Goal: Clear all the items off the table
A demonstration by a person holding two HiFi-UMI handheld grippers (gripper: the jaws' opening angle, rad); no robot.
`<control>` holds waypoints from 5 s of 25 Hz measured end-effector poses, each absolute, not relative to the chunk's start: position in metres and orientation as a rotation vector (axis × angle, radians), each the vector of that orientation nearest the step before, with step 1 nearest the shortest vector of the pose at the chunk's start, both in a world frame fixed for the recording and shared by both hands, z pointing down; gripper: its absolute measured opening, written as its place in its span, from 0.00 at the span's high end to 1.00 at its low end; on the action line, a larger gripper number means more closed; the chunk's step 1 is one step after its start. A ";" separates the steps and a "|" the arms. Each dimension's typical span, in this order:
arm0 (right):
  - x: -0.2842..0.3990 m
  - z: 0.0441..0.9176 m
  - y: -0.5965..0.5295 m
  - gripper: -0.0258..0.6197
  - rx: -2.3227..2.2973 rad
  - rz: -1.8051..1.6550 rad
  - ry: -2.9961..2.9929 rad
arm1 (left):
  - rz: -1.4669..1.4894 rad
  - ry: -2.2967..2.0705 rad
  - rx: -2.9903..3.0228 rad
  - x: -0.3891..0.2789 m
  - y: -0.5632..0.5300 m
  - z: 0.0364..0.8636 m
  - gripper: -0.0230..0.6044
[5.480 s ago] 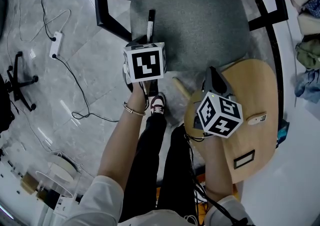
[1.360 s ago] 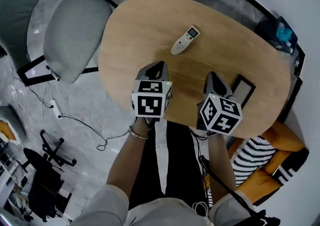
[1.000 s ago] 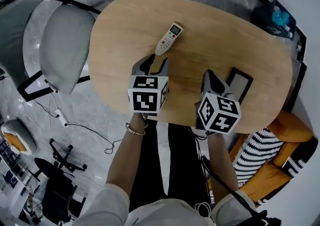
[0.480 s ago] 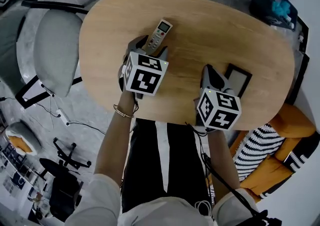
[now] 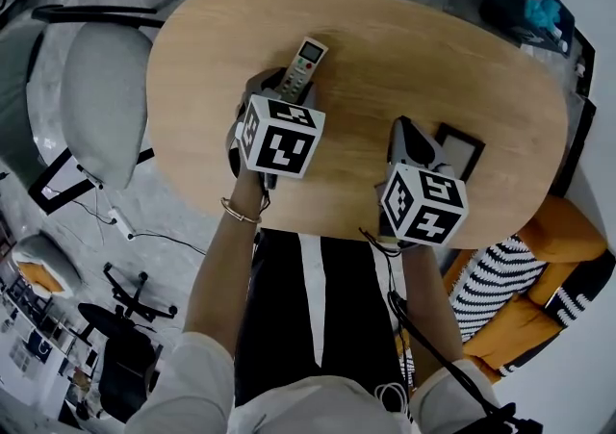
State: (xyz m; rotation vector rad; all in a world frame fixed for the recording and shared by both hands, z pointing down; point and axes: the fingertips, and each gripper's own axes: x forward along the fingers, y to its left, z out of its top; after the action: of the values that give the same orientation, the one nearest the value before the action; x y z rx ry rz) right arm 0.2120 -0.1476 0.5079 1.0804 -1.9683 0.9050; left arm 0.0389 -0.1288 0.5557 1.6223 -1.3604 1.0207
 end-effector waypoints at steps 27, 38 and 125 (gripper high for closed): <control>-0.053 0.488 -0.042 0.92 0.618 0.675 -2.118 | 0.537 -1.809 1.073 -0.210 0.067 0.515 0.64; -0.150 0.492 0.004 0.92 0.513 0.585 -2.128 | 0.448 -1.926 0.802 -0.351 0.149 0.524 0.64; 0.425 0.488 -0.037 0.92 1.659 1.195 -1.619 | 0.941 -1.192 1.724 0.256 -0.051 0.505 0.95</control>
State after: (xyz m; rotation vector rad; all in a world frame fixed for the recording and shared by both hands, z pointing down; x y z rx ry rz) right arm 0.4248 -0.0368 0.4880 1.6592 -1.6190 1.1953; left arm 0.2559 -0.0510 0.5051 1.7237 -1.1916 0.9405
